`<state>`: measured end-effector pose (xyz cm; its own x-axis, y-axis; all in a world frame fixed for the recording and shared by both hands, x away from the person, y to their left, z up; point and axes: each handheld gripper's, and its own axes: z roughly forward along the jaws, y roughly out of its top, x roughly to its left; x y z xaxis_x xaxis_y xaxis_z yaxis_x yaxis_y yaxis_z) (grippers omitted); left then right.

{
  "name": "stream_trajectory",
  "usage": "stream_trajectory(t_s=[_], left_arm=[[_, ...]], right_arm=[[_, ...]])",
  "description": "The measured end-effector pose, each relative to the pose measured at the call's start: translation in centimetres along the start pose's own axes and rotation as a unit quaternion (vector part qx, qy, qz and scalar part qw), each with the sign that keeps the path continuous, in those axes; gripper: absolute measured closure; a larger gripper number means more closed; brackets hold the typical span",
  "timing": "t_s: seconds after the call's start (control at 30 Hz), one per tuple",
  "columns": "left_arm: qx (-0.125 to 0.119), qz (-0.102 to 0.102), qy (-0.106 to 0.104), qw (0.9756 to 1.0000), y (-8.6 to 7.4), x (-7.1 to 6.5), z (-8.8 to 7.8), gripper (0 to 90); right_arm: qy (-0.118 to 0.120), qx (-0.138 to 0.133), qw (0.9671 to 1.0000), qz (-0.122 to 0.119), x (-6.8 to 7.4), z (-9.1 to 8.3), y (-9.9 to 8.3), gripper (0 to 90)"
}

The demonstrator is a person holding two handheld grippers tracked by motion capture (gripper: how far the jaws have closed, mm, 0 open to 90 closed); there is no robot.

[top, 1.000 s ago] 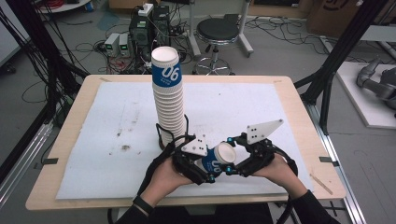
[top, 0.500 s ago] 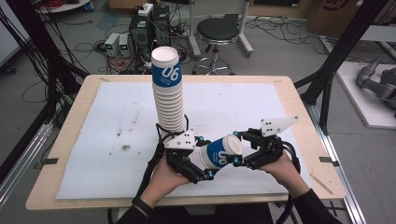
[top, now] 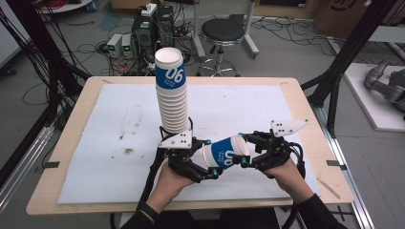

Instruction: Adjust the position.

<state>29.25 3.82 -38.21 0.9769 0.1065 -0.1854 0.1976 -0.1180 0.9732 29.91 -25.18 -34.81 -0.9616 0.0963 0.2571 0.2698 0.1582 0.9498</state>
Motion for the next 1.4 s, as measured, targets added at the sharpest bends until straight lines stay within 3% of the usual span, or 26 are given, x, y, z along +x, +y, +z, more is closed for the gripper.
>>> stream_trajectory(t_s=[0.17,0.3,0.4,0.5,0.67,0.73,0.87,0.97,1.07,1.2,1.3,1.4], left_arm=[[0.027,0.012,0.004,0.9996,0.4,-0.1,-0.3,20.3],[0.066,0.020,0.015,0.9975,1.0,-0.2,-0.4,20.8],[0.106,0.035,0.027,0.9934,1.4,-0.3,-0.5,21.0],[0.138,0.047,0.038,0.9886,1.7,-0.5,-0.4,21.1],[0.188,0.066,0.048,0.9787,1.9,-0.7,0.0,21.3],[0.192,0.067,0.049,0.9779,1.9,-0.9,0.1,21.3],[0.182,0.061,0.039,0.9806,1.9,-0.8,0.0,21.3],[0.168,0.056,0.036,0.9836,1.9,-0.8,-0.1,19.4],[0.131,0.050,0.034,0.9895,1.8,-0.7,-0.2,16.6],[0.068,0.018,0.015,0.9974,1.6,-0.4,-0.8,10.8],[0.021,-0.001,0.000,0.9998,1.4,-0.2,-1.2,8.7],[0.003,-0.001,0.000,1.0000,1.5,-0.3,-1.2,8.6]], right_arm=[[0.008,0.016,0.9998,0.003,-0.2,0.0,0.0,29.0],[-0.016,0.059,0.9979,-0.022,0.1,-0.1,0.5,22.9],[-0.024,0.090,0.9949,-0.040,0.5,-0.2,1.0,22.1],[-0.048,0.122,0.9893,-0.063,0.9,-0.1,1.3,21.5],[-0.054,0.147,0.9851,-0.070,0.9,0.5,1.0,21.1],[-0.048,0.158,0.9840,-0.069,0.8,0.9,0.6,21.2],[-0.039,0.169,0.9828,-0.063,0.5,1.3,0.1,27.3],[-0.029,0.154,0.9854,-0.068,0.3,1.2,0.0,28.5],[-0.016,0.132,0.9894,-0.059,0.1,0.9,0.0,29.2],[-0.009,0.104,0.9931,-0.054,-0.2,0.4,-0.1,29.5],[-0.005,0.079,0.9957,-0.049,-0.3,0.0,-0.2,29.5],[0.001,0.054,0.9978,-0.038,-0.4,-0.3,-0.3,29.5]])
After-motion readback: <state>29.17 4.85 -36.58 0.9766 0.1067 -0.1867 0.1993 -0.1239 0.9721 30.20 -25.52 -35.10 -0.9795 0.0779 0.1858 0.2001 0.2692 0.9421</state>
